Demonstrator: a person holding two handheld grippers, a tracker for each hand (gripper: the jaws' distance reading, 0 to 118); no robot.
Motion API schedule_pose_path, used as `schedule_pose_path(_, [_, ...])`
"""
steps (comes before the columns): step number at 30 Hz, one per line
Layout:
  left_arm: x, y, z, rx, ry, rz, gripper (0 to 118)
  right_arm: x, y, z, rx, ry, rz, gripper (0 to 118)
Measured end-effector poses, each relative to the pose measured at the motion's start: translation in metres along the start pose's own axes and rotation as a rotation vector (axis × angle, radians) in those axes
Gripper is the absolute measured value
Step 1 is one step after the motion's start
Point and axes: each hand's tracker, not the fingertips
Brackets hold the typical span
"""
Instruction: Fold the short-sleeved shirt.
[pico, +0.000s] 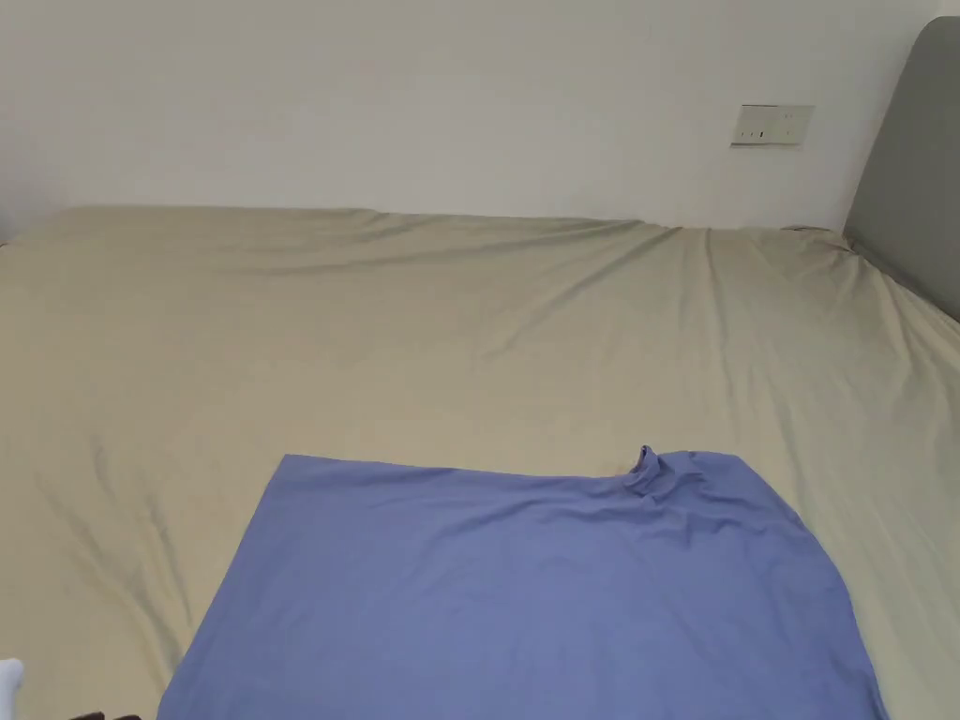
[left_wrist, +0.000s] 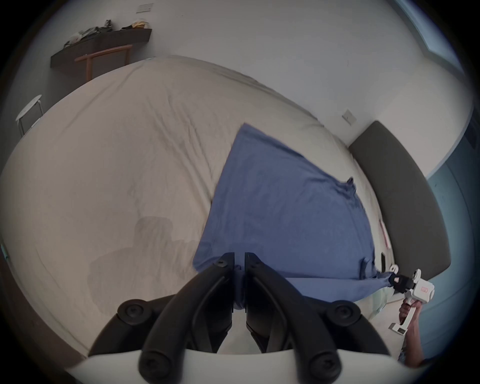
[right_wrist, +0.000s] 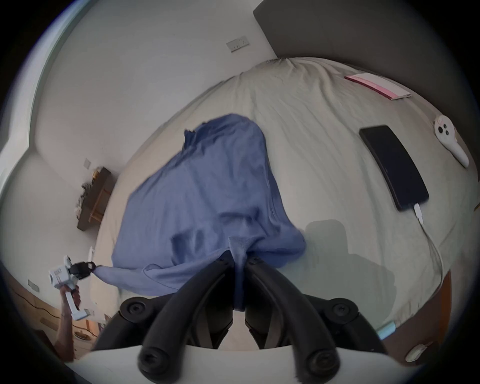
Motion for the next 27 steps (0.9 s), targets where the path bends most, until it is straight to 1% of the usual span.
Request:
schedule_pose_path(2, [0.003, 0.015, -0.004, 0.009, -0.022, 0.018, 6, -0.002, 0.02, -0.006, 0.016, 0.028, -0.032, 7])
schedule_pose_path(4, [0.008, 0.031, -0.015, 0.015, -0.021, 0.02, 6, -0.006, 0.041, -0.018, 0.023, 0.019, -0.025, 7])
schedule_pose_path(10, [0.018, 0.073, -0.076, -0.003, 0.056, -0.017, 6, -0.036, 0.093, -0.079, 0.0, -0.051, 0.08, 7])
schedule_pose_path(14, [0.024, 0.08, -0.111, -0.066, 0.158, -0.102, 6, -0.048, 0.101, -0.123, -0.074, -0.156, 0.17, 7])
schedule_pose_path(16, [0.029, 0.079, -0.122, -0.069, 0.18, -0.143, 6, -0.047, 0.097, -0.139, -0.094, -0.196, 0.194, 7])
schedule_pose_path(18, [0.031, 0.074, -0.128, -0.067, 0.203, -0.17, 8, -0.045, 0.09, -0.153, -0.128, -0.23, 0.202, 10])
schedule_pose_path(19, [0.031, 0.072, -0.13, -0.072, 0.208, -0.168, 16, -0.042, 0.086, -0.157, -0.151, -0.245, 0.215, 16])
schedule_pose_path(20, [0.031, 0.069, -0.132, -0.073, 0.229, -0.166, 36, -0.043, 0.079, -0.162, -0.163, -0.278, 0.239, 31])
schedule_pose_path(21, [0.032, 0.065, -0.132, -0.05, 0.295, -0.169, 58, -0.046, 0.072, -0.165, -0.159, -0.312, 0.267, 40])
schedule_pose_path(22, [0.023, 0.06, -0.136, -0.035, 0.331, -0.181, 82, -0.049, 0.067, -0.162, -0.116, -0.321, 0.303, 52])
schedule_pose_path(23, [0.02, 0.058, -0.132, -0.042, 0.315, -0.187, 105, -0.053, 0.065, -0.153, -0.067, -0.321, 0.338, 82])
schedule_pose_path(24, [0.018, 0.055, -0.124, -0.035, 0.295, -0.185, 108, -0.056, 0.066, -0.144, -0.077, -0.342, 0.352, 98])
schedule_pose_path(25, [0.018, 0.055, -0.113, -0.011, 0.266, -0.179, 108, -0.056, 0.066, -0.134, -0.088, -0.315, 0.346, 102])
schedule_pose_path(26, [0.02, 0.054, -0.098, 0.02, 0.236, -0.175, 108, -0.057, 0.065, -0.115, -0.032, -0.265, 0.337, 102])
schedule_pose_path(27, [0.02, 0.053, -0.084, 0.048, 0.234, -0.168, 108, -0.056, 0.062, -0.093, 0.054, -0.238, 0.329, 102])
